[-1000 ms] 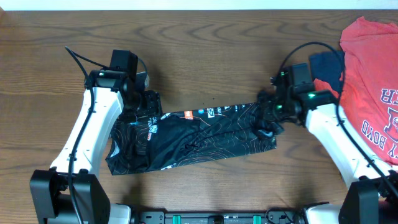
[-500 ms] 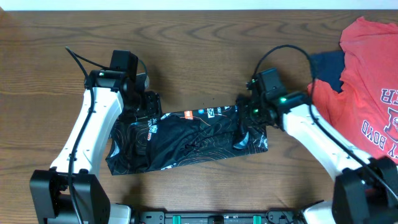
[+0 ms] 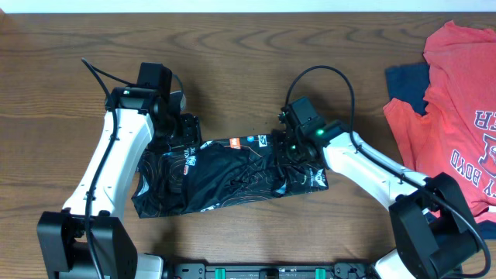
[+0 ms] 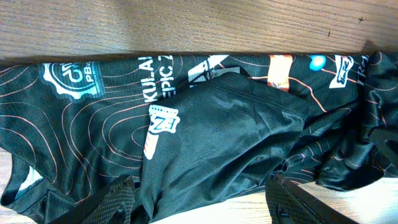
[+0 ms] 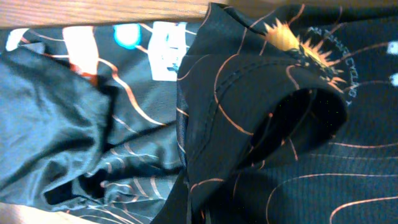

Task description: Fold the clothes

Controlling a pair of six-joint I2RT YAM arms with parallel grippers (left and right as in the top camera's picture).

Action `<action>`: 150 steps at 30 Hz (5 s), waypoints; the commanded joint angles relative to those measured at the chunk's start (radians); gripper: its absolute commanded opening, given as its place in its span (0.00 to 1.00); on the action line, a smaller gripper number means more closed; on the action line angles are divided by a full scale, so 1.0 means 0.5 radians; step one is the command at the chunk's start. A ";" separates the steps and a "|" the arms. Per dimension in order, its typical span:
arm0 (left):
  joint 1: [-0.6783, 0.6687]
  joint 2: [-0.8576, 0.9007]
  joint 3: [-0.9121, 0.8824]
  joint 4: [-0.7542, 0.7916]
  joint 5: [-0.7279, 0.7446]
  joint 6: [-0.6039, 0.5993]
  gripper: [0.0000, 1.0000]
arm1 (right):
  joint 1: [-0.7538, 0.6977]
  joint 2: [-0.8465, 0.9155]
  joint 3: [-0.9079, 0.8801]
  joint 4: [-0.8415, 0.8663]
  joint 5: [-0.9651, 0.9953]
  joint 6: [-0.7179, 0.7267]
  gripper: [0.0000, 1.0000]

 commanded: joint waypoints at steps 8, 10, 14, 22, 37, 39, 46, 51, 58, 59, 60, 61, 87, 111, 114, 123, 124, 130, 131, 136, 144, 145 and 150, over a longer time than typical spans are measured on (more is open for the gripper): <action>0.007 -0.005 -0.008 -0.011 -0.020 -0.011 0.69 | 0.115 0.010 0.029 0.099 -0.091 0.029 0.16; 0.007 -0.005 -0.008 -0.011 -0.020 -0.011 0.69 | 0.117 0.010 0.029 0.162 -0.150 0.029 0.17; 0.008 -0.005 -0.008 -0.012 -0.020 -0.011 0.69 | 0.121 0.010 0.029 0.266 -0.259 0.029 0.22; 0.007 -0.005 -0.008 -0.012 -0.020 -0.011 0.69 | 0.114 0.010 0.029 0.191 -0.117 0.011 0.22; 0.007 -0.005 -0.008 -0.043 -0.020 -0.011 0.70 | 0.124 0.010 0.029 -0.153 -0.026 -0.311 0.23; 0.007 -0.005 -0.008 -0.042 -0.020 -0.011 0.70 | 0.146 0.010 0.029 -0.154 -0.101 -0.310 0.24; 0.007 -0.005 -0.008 -0.053 -0.019 -0.012 0.70 | 0.239 0.010 0.029 -0.258 -0.105 -0.409 0.37; 0.007 -0.005 -0.008 -0.066 -0.019 -0.013 0.70 | 0.294 0.010 0.029 -0.311 -0.111 -0.442 0.38; 0.007 -0.005 -0.008 -0.065 -0.019 -0.020 0.70 | 0.410 0.011 0.024 -0.310 0.110 -0.459 0.43; 0.007 -0.005 -0.008 -0.066 -0.019 -0.019 0.70 | 0.424 0.011 0.024 -0.308 0.133 -0.460 0.44; 0.007 -0.005 -0.008 -0.066 -0.019 -0.019 0.70 | 0.439 0.011 0.024 -0.305 0.152 -0.460 0.44; 0.007 -0.005 -0.008 -0.066 -0.019 -0.019 0.70 | 0.450 0.011 0.024 -0.303 0.159 -0.460 0.44; 0.007 -0.005 -0.008 -0.064 -0.020 -0.019 0.70 | 0.478 0.104 0.046 -0.289 0.141 -0.471 0.01; 0.015 -0.005 -0.008 -0.130 -0.146 -0.003 0.77 | 0.224 -0.015 0.396 -0.571 0.278 -0.594 0.60; 0.053 -0.005 -0.008 -0.138 -0.175 -0.004 0.91 | 0.063 -0.086 0.510 -0.692 0.359 -0.594 0.65; 0.333 0.014 -0.008 -0.138 -0.175 0.034 0.98 | -0.446 -0.161 0.526 -0.853 0.360 -0.594 0.99; 0.359 0.025 -0.008 -0.139 -0.175 0.064 0.98 | -0.479 -0.161 0.517 -0.864 0.360 -0.597 0.99; 0.484 0.164 -0.009 -0.207 -0.266 0.214 0.98 | -0.605 -0.159 0.411 -0.864 0.360 -0.603 0.99; 0.500 0.190 -0.009 -0.224 -0.323 0.202 0.98 | -0.610 -0.159 0.396 -0.864 0.360 -0.603 0.99; 0.585 0.329 -0.011 -0.274 -0.428 0.188 0.98 | -0.628 -0.159 0.321 -0.850 0.361 -0.605 0.99; 0.597 0.428 -0.185 -0.138 -0.422 0.187 0.98 | -0.628 -0.159 0.301 -0.810 0.361 -0.609 0.99; 0.598 0.428 -0.225 -0.100 -0.422 0.187 0.98 | -0.628 -0.159 0.301 -0.811 0.361 -0.609 0.99; 0.597 0.428 -0.454 0.133 -0.357 0.186 0.98 | -0.628 -0.159 0.301 -0.812 0.361 -0.609 0.99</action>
